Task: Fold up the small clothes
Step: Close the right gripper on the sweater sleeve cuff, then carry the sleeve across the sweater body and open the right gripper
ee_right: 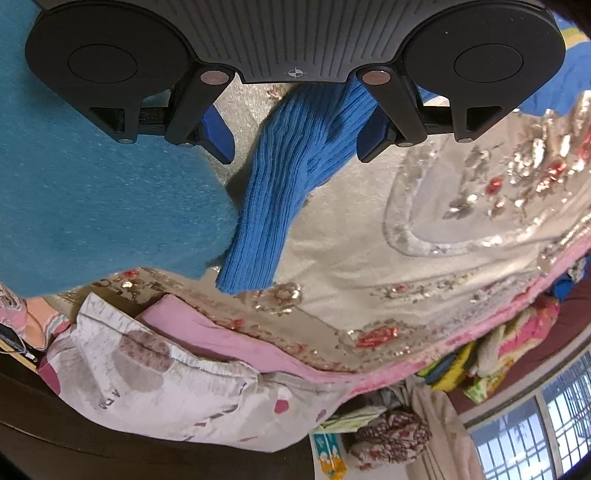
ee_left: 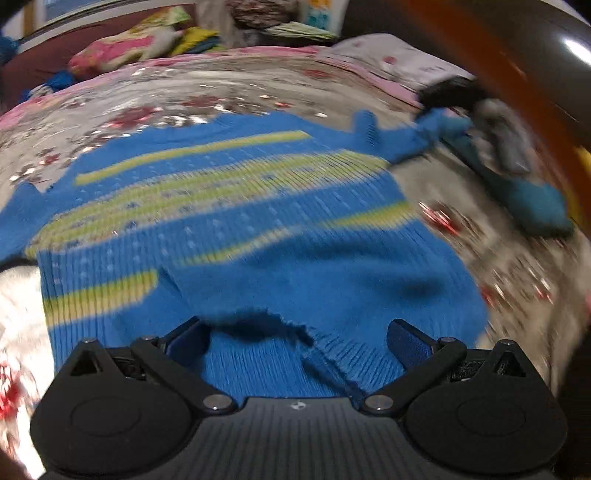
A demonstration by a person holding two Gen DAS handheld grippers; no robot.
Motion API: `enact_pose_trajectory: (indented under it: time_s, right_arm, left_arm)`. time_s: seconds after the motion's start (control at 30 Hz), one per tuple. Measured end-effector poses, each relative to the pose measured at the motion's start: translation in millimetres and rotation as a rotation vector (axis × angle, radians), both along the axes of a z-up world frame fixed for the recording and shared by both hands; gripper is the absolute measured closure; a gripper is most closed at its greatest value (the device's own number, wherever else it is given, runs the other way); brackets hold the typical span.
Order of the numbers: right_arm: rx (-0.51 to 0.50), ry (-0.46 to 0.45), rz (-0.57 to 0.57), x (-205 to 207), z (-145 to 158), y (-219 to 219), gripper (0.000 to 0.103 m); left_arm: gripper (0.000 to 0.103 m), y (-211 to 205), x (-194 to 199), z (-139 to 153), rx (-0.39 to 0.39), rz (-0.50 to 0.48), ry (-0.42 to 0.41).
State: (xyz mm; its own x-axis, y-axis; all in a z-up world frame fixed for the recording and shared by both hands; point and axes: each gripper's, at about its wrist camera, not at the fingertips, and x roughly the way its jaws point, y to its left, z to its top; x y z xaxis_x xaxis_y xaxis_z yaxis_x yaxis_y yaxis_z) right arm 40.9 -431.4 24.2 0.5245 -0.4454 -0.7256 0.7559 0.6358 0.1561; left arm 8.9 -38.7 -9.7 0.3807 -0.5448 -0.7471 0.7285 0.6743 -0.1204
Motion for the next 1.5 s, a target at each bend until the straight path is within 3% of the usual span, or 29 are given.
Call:
enact_pose_trajectory:
  time_s: [0.07, 0.23, 0.33, 0.53, 0.7, 1.0, 1.2, 1.33, 1.4, 1.5]
  right_arm:
    - [-0.004, 0.012, -0.004, 5, -3, -3, 0.034]
    - [0.01, 0.051, -0.035, 12, -12, -13, 0.077]
    - [0.033, 0.018, -0.044, 3, -12, -17, 0.093]
    - [0.018, -0.12, -0.026, -32, 18, -8, 0.094]
    - [-0.04, -0.208, 0.023, -50, 60, 20, 0.094]
    - [-0.058, -0.299, 0.248, -10, 117, 103, 0.094]
    - [-0.086, -0.224, 0.542, 40, 101, 211, 0.094]
    - [-0.12, -0.111, 0.784, 55, 64, 286, 0.083]
    - [-0.149, -0.079, 0.852, 54, 50, 309, 0.075]
    - [-0.149, -0.071, 0.888, 44, 42, 315, 0.074]
  left_arm:
    - [0.0, 6, -9, 5, -0.006, -0.023, 0.0]
    - [0.0, 20, -5, 20, -0.091, 0.027, 0.039]
    - [0.0, 26, -2, 27, -0.132, 0.057, 0.025]
    - [0.0, 37, -8, 40, -0.151, 0.07, -0.072]
    - [0.0, 48, 0, 46, -0.191, 0.122, -0.089]
    - [0.0, 66, 10, 59, -0.233, 0.198, -0.19]
    - [0.0, 86, 17, 54, -0.22, 0.239, -0.219]
    - [0.0, 97, 19, 50, -0.196, 0.251, -0.258]
    - [0.0, 104, 20, 48, -0.191, 0.257, -0.266]
    - [0.0, 114, 24, 45, -0.2, 0.267, -0.25]
